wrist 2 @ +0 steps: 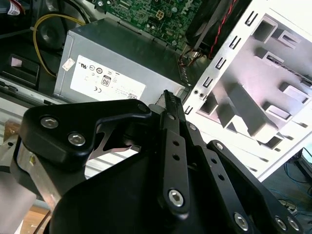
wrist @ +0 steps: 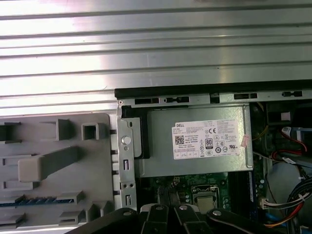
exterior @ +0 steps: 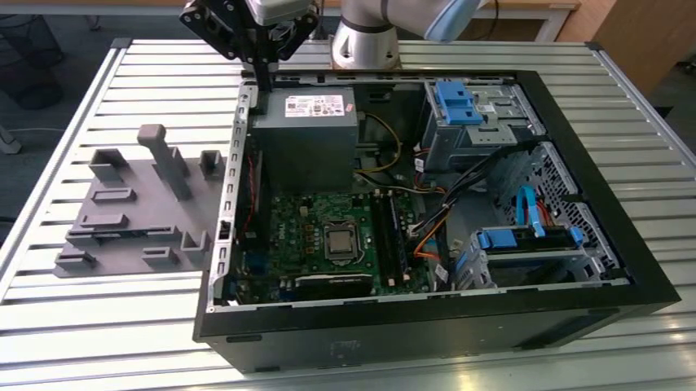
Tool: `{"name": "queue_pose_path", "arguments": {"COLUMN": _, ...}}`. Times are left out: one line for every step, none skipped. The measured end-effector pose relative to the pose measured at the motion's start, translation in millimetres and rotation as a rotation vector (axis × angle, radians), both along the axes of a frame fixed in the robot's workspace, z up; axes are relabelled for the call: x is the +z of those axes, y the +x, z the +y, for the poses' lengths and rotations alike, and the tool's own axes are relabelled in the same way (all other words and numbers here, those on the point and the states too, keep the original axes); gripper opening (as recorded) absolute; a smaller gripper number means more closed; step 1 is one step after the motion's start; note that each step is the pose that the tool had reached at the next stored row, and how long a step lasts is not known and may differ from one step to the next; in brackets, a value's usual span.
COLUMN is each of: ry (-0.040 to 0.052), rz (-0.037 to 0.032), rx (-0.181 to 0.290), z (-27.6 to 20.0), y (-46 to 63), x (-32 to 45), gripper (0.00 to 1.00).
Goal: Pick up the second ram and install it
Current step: 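Reach for the second ram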
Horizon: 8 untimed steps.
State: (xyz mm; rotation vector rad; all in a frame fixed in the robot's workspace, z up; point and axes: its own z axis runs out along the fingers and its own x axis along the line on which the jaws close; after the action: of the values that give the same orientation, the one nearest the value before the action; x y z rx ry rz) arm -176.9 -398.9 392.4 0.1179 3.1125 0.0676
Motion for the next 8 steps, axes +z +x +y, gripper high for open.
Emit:
{"name": "queue_pose_path", "arguments": {"ry": 0.0001, "rz": 0.0000, "rx": 0.000, "z": 0.0, "y": -0.7, "x": 0.0, "gripper": 0.11}}
{"name": "queue_pose_path", "arguments": {"ry": 0.0000, "rz": 0.0000, "rx": 0.000, "z": 0.0, "y": -1.3, "x": 0.0, "gripper": 0.11}}
{"name": "queue_pose_path", "arguments": {"ry": 0.0000, "rz": 0.0000, "rx": 0.000, "z": 0.0, "y": -2.0, "x": -0.1, "gripper": 0.11}}
{"name": "queue_pose_path", "arguments": {"ry": 0.0001, "rz": -0.0001, "rx": 0.000, "z": 0.0, "y": -2.7, "x": -0.1, "gripper": 0.11}}
{"name": "queue_pose_path", "arguments": {"ry": 0.0000, "rz": 0.0000, "rx": 0.000, "z": 0.0, "y": -3.3, "x": -0.1, "gripper": 0.11}}
{"name": "queue_pose_path", "arguments": {"ry": 0.0000, "rz": 0.0000, "rx": 0.000, "z": 0.0, "y": -4.0, "x": -0.1, "gripper": 0.11}}
{"name": "queue_pose_path", "arguments": {"ry": 0.0000, "rz": 0.0000, "rx": 0.000, "z": 0.0, "y": -4.6, "x": -0.1, "gripper": 0.11}}
{"name": "queue_pose_path", "arguments": {"ry": 0.0000, "rz": 0.0000, "rx": 0.000, "z": 0.0, "y": -5.3, "x": -0.1, "gripper": 0.11}}
